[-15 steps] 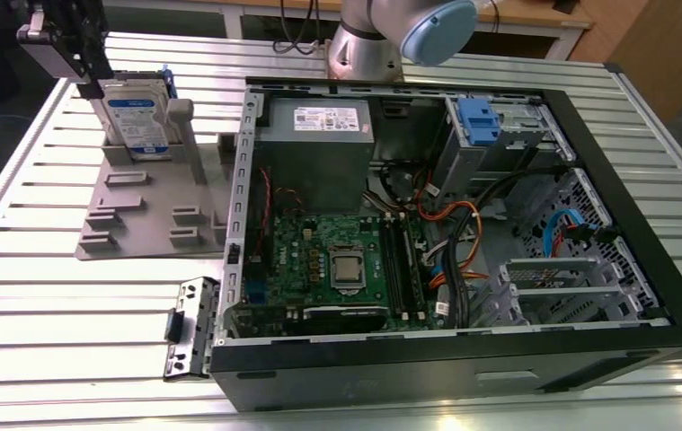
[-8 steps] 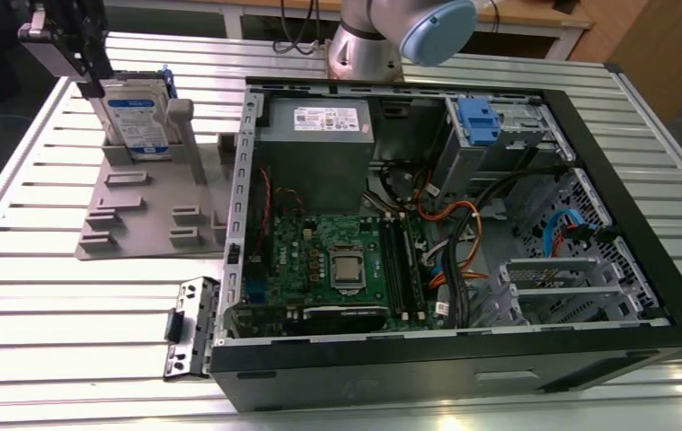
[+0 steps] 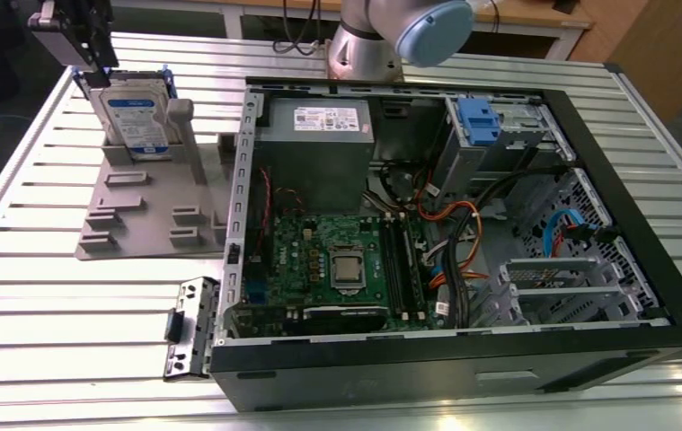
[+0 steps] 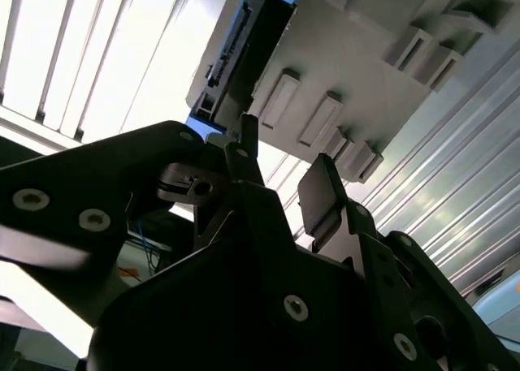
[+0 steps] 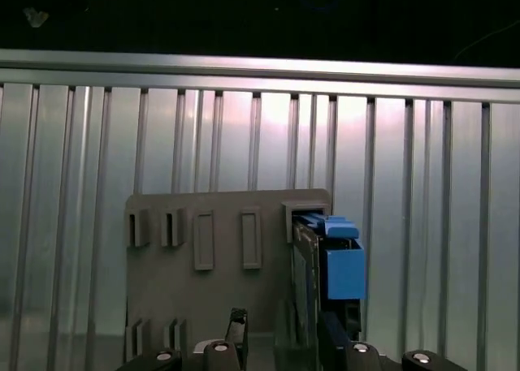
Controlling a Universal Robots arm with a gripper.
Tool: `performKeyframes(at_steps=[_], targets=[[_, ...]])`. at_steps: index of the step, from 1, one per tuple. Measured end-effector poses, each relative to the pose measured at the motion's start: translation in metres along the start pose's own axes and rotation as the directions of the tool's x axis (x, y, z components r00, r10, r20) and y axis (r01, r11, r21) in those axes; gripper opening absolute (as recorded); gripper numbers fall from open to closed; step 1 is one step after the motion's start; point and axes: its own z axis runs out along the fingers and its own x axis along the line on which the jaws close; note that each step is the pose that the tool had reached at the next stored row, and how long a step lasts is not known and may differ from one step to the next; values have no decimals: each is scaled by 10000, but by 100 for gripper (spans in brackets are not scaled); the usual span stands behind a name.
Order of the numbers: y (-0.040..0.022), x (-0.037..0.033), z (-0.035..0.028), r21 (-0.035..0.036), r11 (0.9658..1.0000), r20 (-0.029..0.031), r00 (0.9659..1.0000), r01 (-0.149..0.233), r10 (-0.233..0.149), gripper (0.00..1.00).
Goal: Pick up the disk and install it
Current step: 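Pick up the disk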
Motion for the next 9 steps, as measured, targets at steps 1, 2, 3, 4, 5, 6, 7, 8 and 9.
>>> performKeyframes(at_steps=[1, 2, 3, 4, 5, 6, 7, 8, 9], targets=[[0, -23, 3, 1, 10000, 0, 10000, 14, -14, 47], [-1, -44, 5, 0, 10000, 0, 10000, 31, -31, 47], [-2, -64, 8, 1, 10000, 0, 10000, 48, -48, 47], [-2, -83, 11, 0, 10000, -1, 10000, 65, -65, 47], [-3, -102, 15, 1, 10000, 1, 10000, 81, -81, 47], [-3, -118, 19, 2, 10000, 3, 10000, 97, -97, 47], [-3, -134, 23, 3, 9999, 9, 9999, 111, -111, 47], [-1, -146, 28, 2, 9999, 17, 9999, 129, -129, 47], [2, -155, 35, 4, 9999, 28, 9999, 151, -151, 47]])
